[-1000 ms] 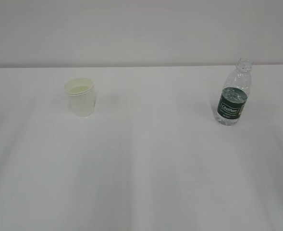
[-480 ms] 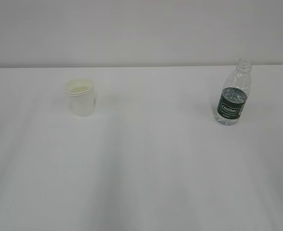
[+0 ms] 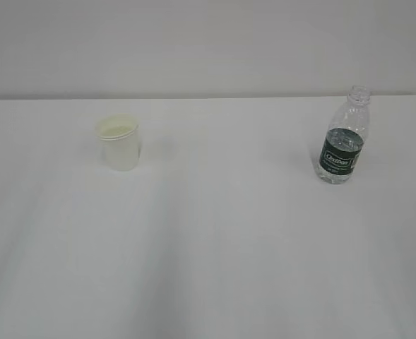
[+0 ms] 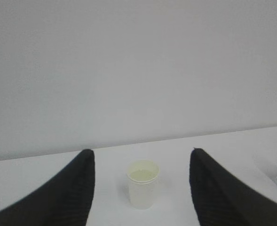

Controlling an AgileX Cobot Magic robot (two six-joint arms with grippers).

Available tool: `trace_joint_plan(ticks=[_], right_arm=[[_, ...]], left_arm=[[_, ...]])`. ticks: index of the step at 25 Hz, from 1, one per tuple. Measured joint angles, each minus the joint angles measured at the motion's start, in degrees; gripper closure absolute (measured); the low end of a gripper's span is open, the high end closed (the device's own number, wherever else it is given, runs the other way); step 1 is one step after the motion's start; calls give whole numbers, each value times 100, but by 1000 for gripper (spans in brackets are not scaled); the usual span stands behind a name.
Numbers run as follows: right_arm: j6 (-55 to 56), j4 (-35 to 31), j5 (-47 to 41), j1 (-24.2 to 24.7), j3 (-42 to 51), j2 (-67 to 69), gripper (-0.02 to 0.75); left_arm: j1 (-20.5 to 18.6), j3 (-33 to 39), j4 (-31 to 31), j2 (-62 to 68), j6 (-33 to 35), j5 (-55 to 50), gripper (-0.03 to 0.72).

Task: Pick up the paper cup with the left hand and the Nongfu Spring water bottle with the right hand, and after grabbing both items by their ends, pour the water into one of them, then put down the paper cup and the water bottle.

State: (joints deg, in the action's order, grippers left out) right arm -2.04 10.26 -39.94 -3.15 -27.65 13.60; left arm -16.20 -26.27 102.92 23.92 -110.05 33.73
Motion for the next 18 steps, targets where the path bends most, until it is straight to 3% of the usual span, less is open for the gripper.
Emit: trace_joint_plan(ticks=[6, 18], right_arm=[[-347, -338, -927, 0, 0, -687, 204], [-371, -491, -2239, 0, -166, -1224, 204]], left_arm=[[0, 0, 316, -188, -529, 128, 237], [0, 0, 316, -355, -735, 466, 238]])
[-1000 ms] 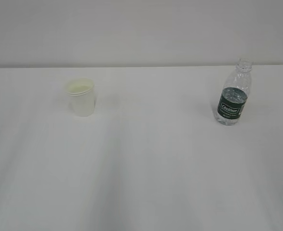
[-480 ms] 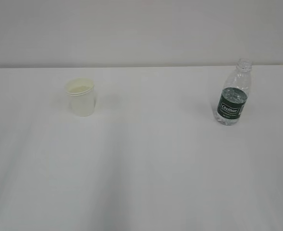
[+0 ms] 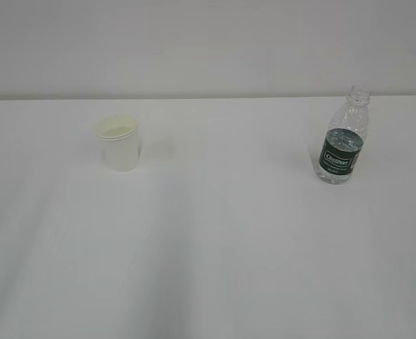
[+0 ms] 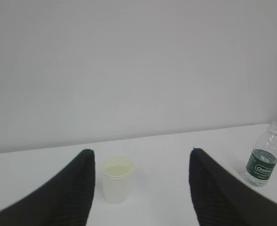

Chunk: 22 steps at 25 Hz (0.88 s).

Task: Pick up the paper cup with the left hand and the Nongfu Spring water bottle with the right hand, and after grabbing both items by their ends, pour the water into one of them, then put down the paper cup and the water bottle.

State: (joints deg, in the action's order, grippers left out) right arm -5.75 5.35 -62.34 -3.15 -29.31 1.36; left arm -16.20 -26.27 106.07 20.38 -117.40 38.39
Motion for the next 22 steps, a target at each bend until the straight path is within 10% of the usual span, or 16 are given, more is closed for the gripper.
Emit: trace_joint_plan(ticks=[22], right_arm=[[515, 115, -353, 0, 36, 0, 237]], left_arm=[[61, 0, 0, -24, -47, 284, 249]])
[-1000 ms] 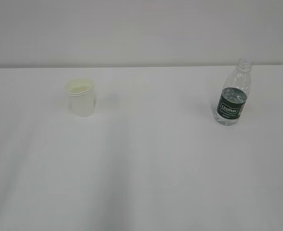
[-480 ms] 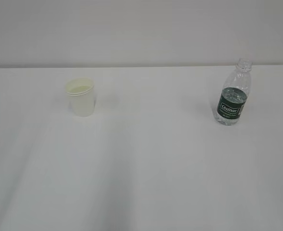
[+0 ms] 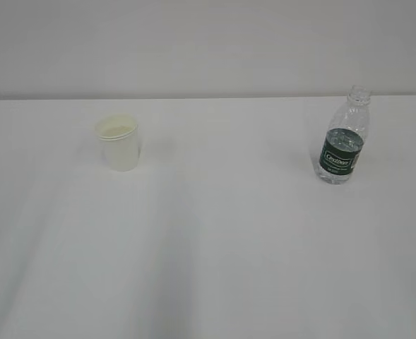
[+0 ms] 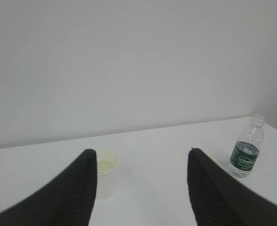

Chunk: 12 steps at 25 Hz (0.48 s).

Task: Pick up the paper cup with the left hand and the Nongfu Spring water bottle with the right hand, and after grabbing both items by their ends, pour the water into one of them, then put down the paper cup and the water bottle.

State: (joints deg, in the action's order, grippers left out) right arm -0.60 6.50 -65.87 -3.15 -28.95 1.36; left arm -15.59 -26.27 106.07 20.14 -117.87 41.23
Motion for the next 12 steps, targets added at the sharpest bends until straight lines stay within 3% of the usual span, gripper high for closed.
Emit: trace_joint_plan(ticks=[12], right_arm=[[0, 13, 0, 0, 0, 0, 237]], left_arm=[[0, 0, -111, 0, -4, -79, 271]])
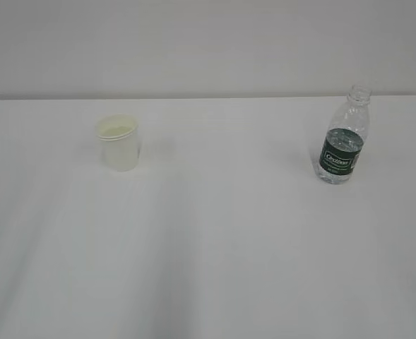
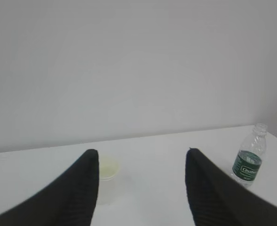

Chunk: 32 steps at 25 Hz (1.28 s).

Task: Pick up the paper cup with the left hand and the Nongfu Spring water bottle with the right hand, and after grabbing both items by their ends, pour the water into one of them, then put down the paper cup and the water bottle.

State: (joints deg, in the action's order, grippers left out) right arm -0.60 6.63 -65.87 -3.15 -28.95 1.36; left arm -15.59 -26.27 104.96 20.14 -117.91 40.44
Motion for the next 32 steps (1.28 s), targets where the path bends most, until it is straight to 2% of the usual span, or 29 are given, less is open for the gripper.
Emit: trace_joint_plan(ticks=[3, 6, 7, 11, 16, 19, 24, 26, 32], right_arm=[[0, 0, 0, 0, 0, 0, 237], [0, 11, 0, 0, 0, 0, 237], [0, 11, 0, 0, 0, 0, 237], [0, 11, 0, 0, 0, 0, 237], [0, 23, 0, 0, 0, 0, 237], [0, 23, 0, 0, 0, 0, 237], [0, 33, 0, 0, 0, 0, 237], [0, 33, 0, 0, 0, 0, 237], [0, 43, 0, 0, 0, 0, 237]], left_arm=[[0, 0, -235, 0, 0, -246, 271], [0, 0, -907, 0, 181, -569, 271], [0, 22, -1272, 0, 563, -673, 271], [0, 266, -3862, -41, 3027, -1475, 271], [5, 301, -6295, -548, 5353, -4593, 271], [5, 301, -7118, -1040, 6788, -5766, 274], [5, 132, -8190, -1518, 8558, -6328, 275], [5, 1, -8708, -1568, 9080, -6728, 276], [5, -87, -9972, -1591, 10078, -7534, 309]])
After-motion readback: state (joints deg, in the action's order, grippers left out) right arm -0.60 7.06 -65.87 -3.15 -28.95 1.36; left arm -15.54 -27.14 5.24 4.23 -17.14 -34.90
